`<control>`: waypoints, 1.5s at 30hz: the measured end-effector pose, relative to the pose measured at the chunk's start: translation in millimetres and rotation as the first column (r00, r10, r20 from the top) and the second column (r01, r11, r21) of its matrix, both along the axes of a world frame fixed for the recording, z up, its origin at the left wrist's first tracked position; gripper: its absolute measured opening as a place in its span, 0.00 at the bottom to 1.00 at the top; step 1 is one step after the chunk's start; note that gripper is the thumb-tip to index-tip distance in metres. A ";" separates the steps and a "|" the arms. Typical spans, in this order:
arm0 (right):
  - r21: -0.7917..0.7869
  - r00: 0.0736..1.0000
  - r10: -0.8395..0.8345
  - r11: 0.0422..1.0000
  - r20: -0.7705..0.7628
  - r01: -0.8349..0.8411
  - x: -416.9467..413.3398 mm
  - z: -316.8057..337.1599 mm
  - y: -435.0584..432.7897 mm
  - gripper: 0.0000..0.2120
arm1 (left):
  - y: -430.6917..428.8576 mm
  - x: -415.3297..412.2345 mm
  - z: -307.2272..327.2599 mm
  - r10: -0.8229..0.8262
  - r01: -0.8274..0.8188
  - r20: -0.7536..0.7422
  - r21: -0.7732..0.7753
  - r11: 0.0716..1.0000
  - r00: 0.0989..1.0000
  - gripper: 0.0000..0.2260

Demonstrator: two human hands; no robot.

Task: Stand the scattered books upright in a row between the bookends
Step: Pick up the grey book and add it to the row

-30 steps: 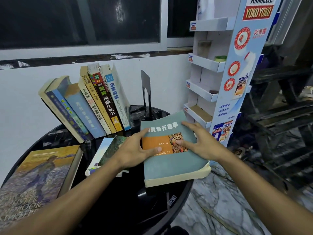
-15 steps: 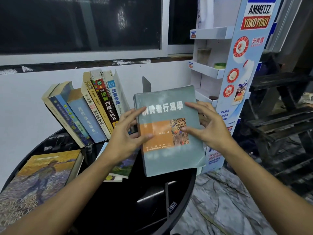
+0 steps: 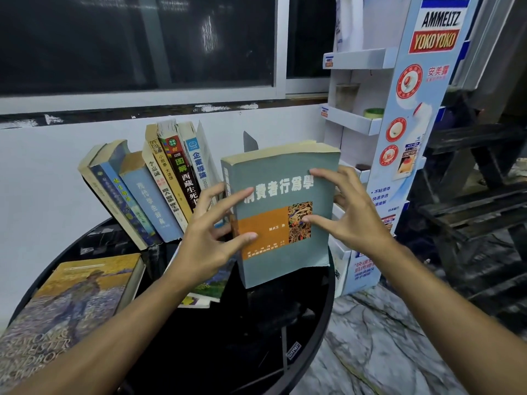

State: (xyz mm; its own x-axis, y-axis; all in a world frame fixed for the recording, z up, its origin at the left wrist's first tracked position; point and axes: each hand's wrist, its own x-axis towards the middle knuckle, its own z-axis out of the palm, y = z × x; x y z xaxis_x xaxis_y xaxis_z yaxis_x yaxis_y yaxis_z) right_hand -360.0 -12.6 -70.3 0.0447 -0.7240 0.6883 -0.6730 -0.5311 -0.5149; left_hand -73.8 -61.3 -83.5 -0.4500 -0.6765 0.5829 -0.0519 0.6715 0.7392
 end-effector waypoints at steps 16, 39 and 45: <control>0.061 0.982 -0.008 0.998 -0.187 0.020 82.8 22.0 44.7 0.44 | 32.3 8.8 -3.3 -0.078 0.084 -0.097 0.062 0.995 0.992 0.29; -0.018 0.937 -0.342 0.940 -0.071 0.341 102.3 47.5 46.5 0.26 | 51.6 -33.4 -36.0 0.096 -0.099 0.092 0.022 0.995 0.991 0.37; -0.033 0.935 -0.351 0.936 -0.045 0.350 110.4 47.9 44.5 0.25 | 53.3 -30.0 -37.0 0.069 -0.075 0.085 0.072 0.995 0.994 0.37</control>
